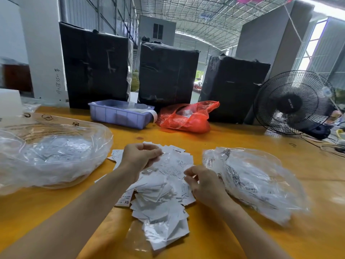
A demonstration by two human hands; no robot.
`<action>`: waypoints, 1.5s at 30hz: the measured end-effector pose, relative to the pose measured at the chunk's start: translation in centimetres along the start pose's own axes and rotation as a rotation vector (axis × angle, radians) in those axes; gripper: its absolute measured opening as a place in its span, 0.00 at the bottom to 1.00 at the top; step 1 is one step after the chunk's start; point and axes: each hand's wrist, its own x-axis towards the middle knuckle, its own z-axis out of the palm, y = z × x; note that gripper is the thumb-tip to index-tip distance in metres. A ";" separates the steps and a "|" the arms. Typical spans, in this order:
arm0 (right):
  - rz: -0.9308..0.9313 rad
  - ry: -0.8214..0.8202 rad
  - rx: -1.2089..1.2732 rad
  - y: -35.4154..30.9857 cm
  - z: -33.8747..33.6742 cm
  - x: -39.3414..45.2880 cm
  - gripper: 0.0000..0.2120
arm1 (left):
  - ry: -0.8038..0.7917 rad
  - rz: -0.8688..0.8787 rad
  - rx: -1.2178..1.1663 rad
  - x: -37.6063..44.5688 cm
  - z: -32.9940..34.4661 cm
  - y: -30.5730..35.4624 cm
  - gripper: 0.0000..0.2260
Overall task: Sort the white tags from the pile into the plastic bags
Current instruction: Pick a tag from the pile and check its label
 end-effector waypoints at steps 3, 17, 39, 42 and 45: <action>0.034 -0.002 -0.090 0.8 -0.5 0.3 0.15 | 0.005 0.029 0.111 0.2 0.0 -0.5 0.03; 0.298 -0.179 -0.009 1.2 -1.4 0.2 0.23 | -0.062 0.024 0.333 -0.2 0.6 -1.3 0.05; 0.544 0.040 1.366 -1.1 -3.1 0.5 0.12 | -0.377 -0.210 0.274 -1.3 1.2 -0.4 0.02; 0.448 0.116 1.359 -1.1 -3.1 0.5 0.06 | -0.390 -0.229 0.255 -1.4 1.2 -0.4 0.02; 0.339 0.152 1.093 -1.4 -3.0 0.3 0.04 | -0.402 -0.241 0.244 -1.6 1.2 -0.3 0.02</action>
